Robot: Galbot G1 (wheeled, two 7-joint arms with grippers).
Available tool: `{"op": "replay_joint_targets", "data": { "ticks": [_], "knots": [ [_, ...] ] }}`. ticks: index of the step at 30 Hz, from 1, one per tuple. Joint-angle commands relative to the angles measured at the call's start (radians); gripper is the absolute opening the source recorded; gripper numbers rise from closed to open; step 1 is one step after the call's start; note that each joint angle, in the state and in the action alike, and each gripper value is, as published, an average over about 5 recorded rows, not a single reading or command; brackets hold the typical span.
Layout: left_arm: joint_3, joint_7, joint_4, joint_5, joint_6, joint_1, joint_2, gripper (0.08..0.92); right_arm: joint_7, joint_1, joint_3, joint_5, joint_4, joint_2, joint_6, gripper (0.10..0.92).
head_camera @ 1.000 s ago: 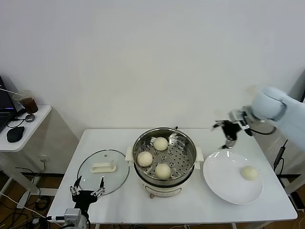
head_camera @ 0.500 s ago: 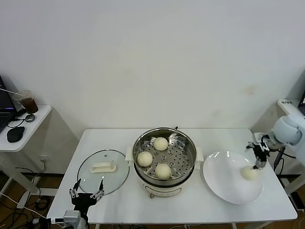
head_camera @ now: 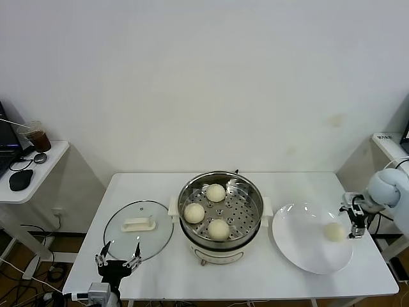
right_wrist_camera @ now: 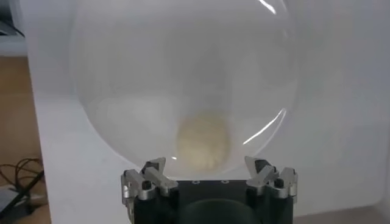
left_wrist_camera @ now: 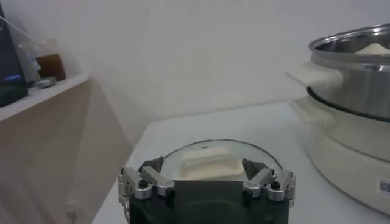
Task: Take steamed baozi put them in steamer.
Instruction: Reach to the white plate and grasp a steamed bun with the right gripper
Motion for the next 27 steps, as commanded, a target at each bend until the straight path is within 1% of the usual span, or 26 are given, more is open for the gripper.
{"op": "replay_joint_targets", "data": {
  "ticks": [1, 8, 11, 15, 27],
  "knots": [
    [0.0, 0.001, 0.001, 0.001, -0.001, 0.001, 0.0, 0.823, 0.006, -0.038, 0.018, -0.054, -0.053, 0.045, 0.022, 0.823],
    [0.002, 0.001, 0.001, 0.004, -0.002, 0.002, -0.002, 0.823, 0.024, -0.045, 0.019, -0.076, -0.068, 0.076, 0.02, 0.823],
    [0.001, 0.001, 0.002, 0.003, -0.002, 0.003, -0.001, 0.823, 0.035, -0.043, 0.02, -0.104, -0.091, 0.094, 0.028, 0.823],
    [0.0, 0.0, 0.004, 0.003, -0.002, 0.003, -0.001, 0.823, 0.042, -0.039, 0.019, -0.104, -0.116, 0.108, 0.033, 0.823],
    [0.0, -0.001, 0.008, 0.004, -0.002, 0.002, -0.002, 0.823, 0.029, -0.042, 0.015, -0.114, -0.118, 0.119, 0.036, 0.823]
  ]
}}
